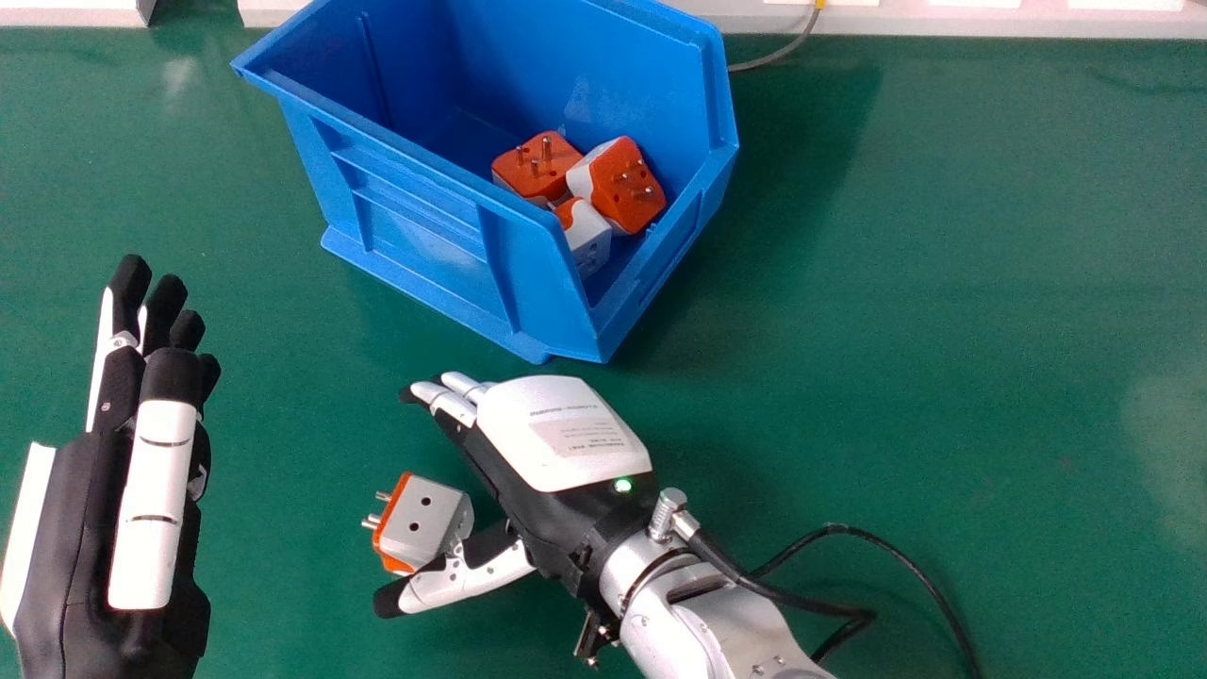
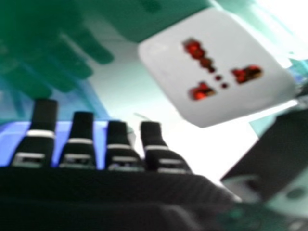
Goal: Pick all objects and put in blue box
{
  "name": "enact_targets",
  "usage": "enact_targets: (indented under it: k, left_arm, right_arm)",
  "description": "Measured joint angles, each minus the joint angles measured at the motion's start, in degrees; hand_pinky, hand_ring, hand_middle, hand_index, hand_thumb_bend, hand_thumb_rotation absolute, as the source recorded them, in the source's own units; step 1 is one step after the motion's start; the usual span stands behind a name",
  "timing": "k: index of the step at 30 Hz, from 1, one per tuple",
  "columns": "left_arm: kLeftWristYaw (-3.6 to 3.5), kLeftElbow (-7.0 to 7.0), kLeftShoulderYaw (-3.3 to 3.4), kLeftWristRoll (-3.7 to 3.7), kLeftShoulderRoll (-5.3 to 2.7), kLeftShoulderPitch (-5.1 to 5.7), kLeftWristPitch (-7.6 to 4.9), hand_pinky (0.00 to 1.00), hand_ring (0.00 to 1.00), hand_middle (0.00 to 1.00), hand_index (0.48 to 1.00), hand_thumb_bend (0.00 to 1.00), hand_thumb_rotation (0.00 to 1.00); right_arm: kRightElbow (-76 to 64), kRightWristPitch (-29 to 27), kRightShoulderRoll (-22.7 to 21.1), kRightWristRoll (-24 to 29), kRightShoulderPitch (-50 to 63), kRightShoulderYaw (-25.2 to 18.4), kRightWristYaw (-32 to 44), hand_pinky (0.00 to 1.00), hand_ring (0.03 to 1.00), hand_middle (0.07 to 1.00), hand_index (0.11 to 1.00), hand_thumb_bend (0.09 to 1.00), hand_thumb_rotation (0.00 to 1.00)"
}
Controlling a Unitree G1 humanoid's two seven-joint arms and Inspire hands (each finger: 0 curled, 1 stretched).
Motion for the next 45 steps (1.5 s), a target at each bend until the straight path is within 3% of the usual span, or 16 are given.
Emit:
enact_targets:
  k: [10, 17, 30, 45]
  left_arm:
    - [-0.15, 0.17, 0.11, -0.03, 0.12, -1.22, 0.01, 1.00, 1.00, 1.00, 1.000, 0.69, 1.00]
    - [-0.13, 0.29, 0.36, -0.04, 0.19, -1.62, 0.08, 1.00, 1.00, 1.00, 1.000, 0.69, 0.99]
    - [0.49, 0.35, 0.38, 0.01, 0.19, -2.08, 0.17, 1.00, 1.00, 1.00, 1.000, 0.72, 0.97]
    - [0.77, 0.53, 0.37, 0.05, 0.55, -2.15, 0.21, 1.00, 1.00, 1.00, 1.000, 0.73, 0.98]
  right_arm:
    - [3.4, -0.1, 1.0, -0.2, -3.3, 0.5, 0.5, 0.74, 0.864, 0.911, 0.882, 0.717, 0.52]
    - [3.8, 0.2, 1.1, 0.1, -5.8, 0.4, 4.9, 0.74, 0.860, 0.905, 0.880, 0.677, 0.53]
    - [1.5, 1.4, 1.0, 1.0, -6.4, -0.2, 9.5, 0.73, 0.847, 0.884, 0.854, 0.587, 0.51]
    - [-5.7, 4.3, 0.7, 1.7, -2.7, -0.1, 14.5, 0.71, 0.839, 0.886, 0.856, 0.649, 0.55]
